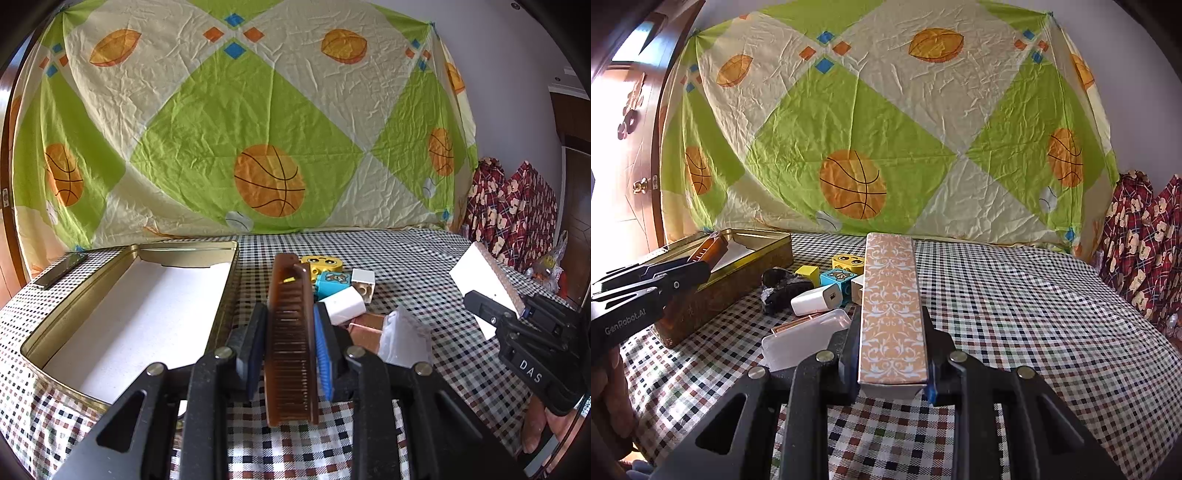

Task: Organize rigid objects
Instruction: 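Lift the comb with the left tool and carry it over the gold tin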

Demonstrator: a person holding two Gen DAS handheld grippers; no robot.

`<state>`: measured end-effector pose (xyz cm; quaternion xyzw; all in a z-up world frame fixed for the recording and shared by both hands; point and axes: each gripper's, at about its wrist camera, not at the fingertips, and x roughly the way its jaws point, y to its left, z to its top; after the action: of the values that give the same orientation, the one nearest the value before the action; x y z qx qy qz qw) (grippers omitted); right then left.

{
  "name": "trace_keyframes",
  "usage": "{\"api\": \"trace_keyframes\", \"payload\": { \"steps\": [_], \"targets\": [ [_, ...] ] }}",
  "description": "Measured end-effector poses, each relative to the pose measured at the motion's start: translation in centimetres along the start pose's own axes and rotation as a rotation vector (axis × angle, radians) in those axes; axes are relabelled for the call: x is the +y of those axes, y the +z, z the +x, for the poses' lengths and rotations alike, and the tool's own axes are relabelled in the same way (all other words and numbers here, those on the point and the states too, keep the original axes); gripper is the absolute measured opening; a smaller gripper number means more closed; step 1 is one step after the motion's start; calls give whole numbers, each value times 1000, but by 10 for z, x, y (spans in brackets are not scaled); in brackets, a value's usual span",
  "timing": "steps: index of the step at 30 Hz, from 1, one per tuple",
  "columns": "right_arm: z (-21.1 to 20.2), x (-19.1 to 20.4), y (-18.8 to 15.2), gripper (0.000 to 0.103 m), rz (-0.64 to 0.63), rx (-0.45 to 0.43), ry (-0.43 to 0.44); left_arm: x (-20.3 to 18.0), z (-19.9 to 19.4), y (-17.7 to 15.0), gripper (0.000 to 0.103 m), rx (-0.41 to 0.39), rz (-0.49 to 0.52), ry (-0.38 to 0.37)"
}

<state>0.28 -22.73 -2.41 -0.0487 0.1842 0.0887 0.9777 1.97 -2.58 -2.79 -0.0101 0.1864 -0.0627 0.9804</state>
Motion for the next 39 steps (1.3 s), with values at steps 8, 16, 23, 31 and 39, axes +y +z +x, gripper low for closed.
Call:
{"api": "trace_keyframes", "payload": {
  "steps": [8,16,23,31,39],
  "targets": [
    [-6,1,-1,27,-8,-35,-7,0,-6,-1,24,-29,-2,5],
    [-10,2,-1,27,-2,-70,-51,1,-15,-2,24,-78,-3,6],
    [-7,25,1,28,-30,-68,-19,10,-18,-3,24,-87,-21,19],
    [-4,51,4,28,-52,-57,32,33,-21,-3,24,-88,-59,43],
    [-2,73,6,28,-77,-53,65,48,-24,-5,24,-96,-66,81]
  ]
}}
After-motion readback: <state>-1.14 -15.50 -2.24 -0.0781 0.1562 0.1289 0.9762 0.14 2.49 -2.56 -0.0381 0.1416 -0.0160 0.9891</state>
